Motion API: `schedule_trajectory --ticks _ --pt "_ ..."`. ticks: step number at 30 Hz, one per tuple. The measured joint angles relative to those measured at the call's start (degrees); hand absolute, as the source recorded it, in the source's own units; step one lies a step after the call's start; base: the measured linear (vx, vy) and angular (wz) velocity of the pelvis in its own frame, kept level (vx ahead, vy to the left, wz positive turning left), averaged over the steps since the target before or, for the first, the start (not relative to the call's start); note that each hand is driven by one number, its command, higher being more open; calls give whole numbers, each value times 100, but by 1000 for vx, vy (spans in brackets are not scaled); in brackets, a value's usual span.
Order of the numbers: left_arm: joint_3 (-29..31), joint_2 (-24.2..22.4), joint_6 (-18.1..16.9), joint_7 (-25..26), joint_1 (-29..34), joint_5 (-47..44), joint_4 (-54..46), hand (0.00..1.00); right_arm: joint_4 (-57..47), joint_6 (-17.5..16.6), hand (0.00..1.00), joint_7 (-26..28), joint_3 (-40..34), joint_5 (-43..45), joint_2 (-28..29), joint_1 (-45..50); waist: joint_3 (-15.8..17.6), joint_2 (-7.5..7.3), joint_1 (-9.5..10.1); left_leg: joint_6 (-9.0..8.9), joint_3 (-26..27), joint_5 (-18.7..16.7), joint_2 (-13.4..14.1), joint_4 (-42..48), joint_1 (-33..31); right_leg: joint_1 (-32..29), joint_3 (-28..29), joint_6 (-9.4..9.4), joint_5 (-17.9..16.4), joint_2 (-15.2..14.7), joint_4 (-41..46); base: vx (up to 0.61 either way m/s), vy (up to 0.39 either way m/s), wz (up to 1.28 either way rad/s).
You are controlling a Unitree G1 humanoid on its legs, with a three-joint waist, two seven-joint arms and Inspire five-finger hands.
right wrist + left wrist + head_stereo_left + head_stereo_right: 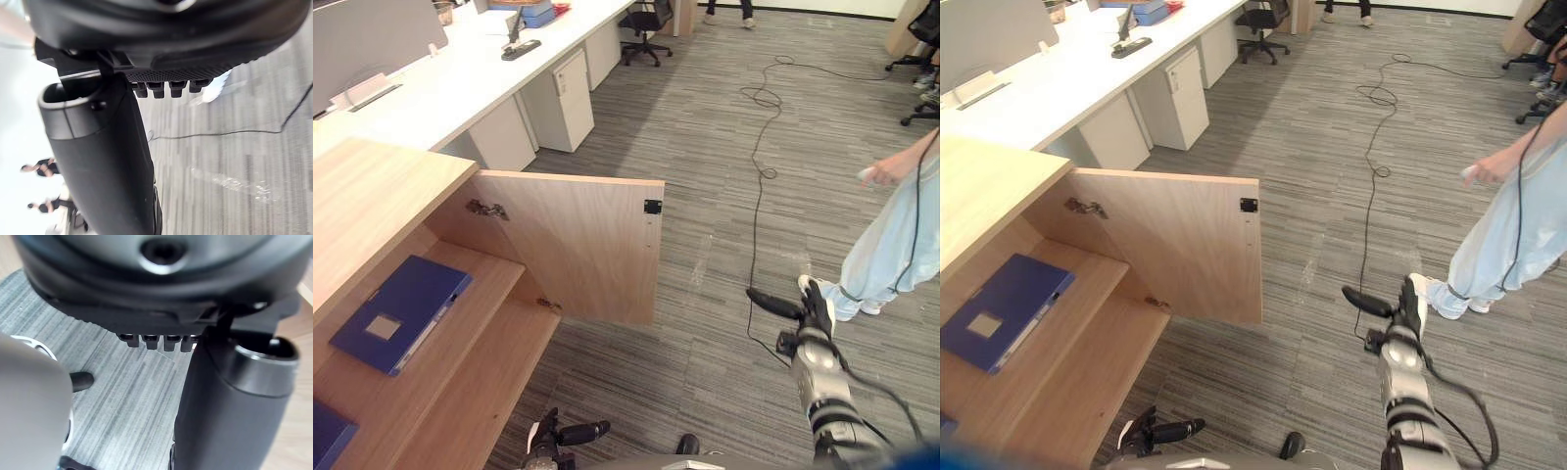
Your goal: Walk over to the cabinet, pick up the folder, carry it to the office cabinet, place the folder inside the office cabinet, then close the office cabinet door
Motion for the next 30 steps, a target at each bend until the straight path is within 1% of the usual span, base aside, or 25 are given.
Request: schedule_trajectory --ticks 1,3,4,5,7,12,14,17,22,23,27,30 --pt "-5 12 0 -3 -4 1 -16 100 18 -7 100 13 73 0 -45 -123 1 0 32 3 -49 14 0 -5 -33 0 -41 -5 25 -1 -28 -103 -17 36" --pt "-10 18 -10 -15 -17 -7 -106 100 304 -61 100 63 451 -20 -231 -716 33 -12 183 7 -208 84 -15 -33 -131 11 -160 -28 133 -6 -151 -114 -13 30" --pt "-9 20 -17 -16 -24 -7 -126 100 385 -64 100 99 508 -35 -255 -861 49 -17 211 6 -244 103 -22 -38 -152 13 -179 -33 151 -12 -172 -152 -14 32" --pt "-3 20 -36 -17 -25 -23 -157 100 566 -67 100 146 675 -39 -263 -1209 102 -19 230 18 -367 152 -37 -40 -209 45 -256 -13 197 -25 -249 -132 -14 30" --pt "9 20 -49 -18 -52 -83 -192 100 695 -69 100 216 856 -40 -264 -1536 186 -11 262 45 -479 176 -52 -36 -271 88 -289 41 244 -13 -387 -128 -17 30" --pt "97 1 -49 -17 -70 -211 -278 100 1090 -64 100 414 1124 -177 -269 -2071 296 18 386 45 -660 191 -52 12 -431 93 -311 27 341 15 -566 -72 -6 17" --pt "99 -22 -49 -17 -71 -216 -310 100 1267 -45 100 476 1280 -217 -285 -2305 360 72 392 38 -762 226 -52 22 -491 98 -392 -17 375 14 -594 -16 -4 17" --pt "105 -36 -53 -18 -80 -252 -327 100 1503 -21 100 612 1619 -332 -384 -2592 437 99 398 27 -848 234 -55 20 -510 133 -474 -32 388 9 -604 27 13 17" --pt "105 -36 -58 -18 -89 -252 -342 100 1614 -19 100 797 2090 -489 -428 -2902 473 98 421 26 -972 232 -105 13 -512 215 -552 -2 427 1 -694 20 32 14" --pt "105 -35 -60 -19 -92 -252 -373 100 1625 -20 100 872 2246 -659 -431 -3045 517 94 434 29 -976 230 -129 16 -510 229 -552 5 444 -21 -708 9 40 3" --pt "108 -4 -124 -26 -101 -251 -433 100 1747 -10 100 893 2376 -685 -542 -3245 634 63 452 56 -988 212 -166 24 -523 253 -549 34 474 -48 -742 -23 32 2" --pt "103 2 -142 -30 -125 -245 -438 100 1781 -11 100 914 2453 -770 -648 -3389 698 81 453 58 -1002 211 -176 41 -557 250 -553 40 499 -50 -790 -41 26 2"
